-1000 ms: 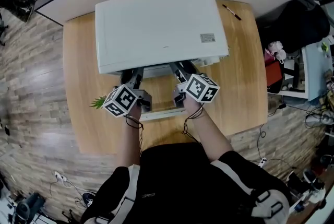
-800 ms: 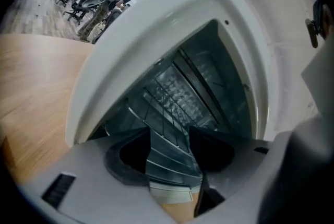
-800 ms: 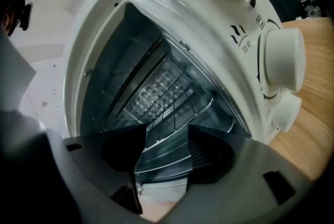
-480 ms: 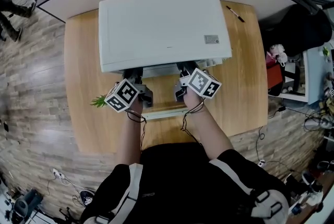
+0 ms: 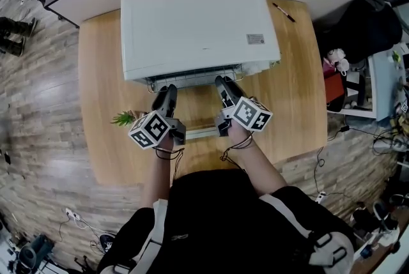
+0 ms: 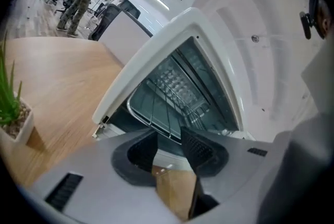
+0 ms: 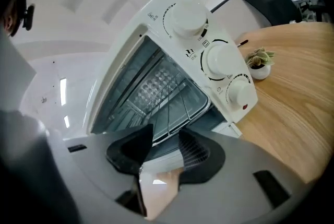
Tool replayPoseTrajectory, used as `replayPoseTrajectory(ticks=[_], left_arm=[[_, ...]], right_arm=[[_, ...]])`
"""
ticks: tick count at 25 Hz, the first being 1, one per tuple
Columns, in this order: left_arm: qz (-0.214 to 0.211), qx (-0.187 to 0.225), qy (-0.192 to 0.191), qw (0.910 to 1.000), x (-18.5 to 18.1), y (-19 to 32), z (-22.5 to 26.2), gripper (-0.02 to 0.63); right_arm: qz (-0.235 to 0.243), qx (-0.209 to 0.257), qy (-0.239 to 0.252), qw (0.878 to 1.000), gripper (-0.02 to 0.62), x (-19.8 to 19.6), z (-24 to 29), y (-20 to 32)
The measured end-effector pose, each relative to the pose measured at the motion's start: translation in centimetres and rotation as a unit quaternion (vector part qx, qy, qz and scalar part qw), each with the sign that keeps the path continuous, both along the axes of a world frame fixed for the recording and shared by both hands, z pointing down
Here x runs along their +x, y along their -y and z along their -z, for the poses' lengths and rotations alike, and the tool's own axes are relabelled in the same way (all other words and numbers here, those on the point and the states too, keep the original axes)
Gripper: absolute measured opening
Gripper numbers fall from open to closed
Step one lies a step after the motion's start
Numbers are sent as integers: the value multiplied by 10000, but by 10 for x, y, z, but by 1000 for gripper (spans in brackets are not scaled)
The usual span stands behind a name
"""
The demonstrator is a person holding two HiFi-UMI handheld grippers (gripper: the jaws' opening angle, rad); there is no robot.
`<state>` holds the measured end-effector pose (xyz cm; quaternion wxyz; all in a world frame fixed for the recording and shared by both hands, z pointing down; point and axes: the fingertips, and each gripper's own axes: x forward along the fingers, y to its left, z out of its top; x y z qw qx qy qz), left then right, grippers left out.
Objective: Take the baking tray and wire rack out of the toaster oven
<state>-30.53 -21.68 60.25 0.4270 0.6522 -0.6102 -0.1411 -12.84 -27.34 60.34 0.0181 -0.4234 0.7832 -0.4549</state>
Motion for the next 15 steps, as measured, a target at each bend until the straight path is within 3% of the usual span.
replayPoseTrajectory(ticks=[3, 5, 6, 11, 13, 15], left_arm=[[-216, -21, 147, 9997, -1, -14, 1, 150], [-219, -26, 144, 9997, -9, -22, 2, 175], [-192, -9, 145, 9997, -14, -24, 4, 190], [-161, 133, 212, 9996, -39, -15, 13, 221], [-257, 4, 382, 9989, -41, -9, 9, 221], [-384, -175, 581, 9974, -39, -5, 4, 219]], right_arm=[[135, 13, -181, 9997, 179, 5, -4, -12], [189, 88, -495, 9986, 281, 17, -6, -13], [166, 143, -614, 9979, 299, 25, -5, -11], [325, 386, -1060, 9931, 304, 41, 4, 9], [499, 387, -1267, 9899, 303, 37, 3, 14], [587, 402, -1513, 9859, 257, 34, 2, 15]])
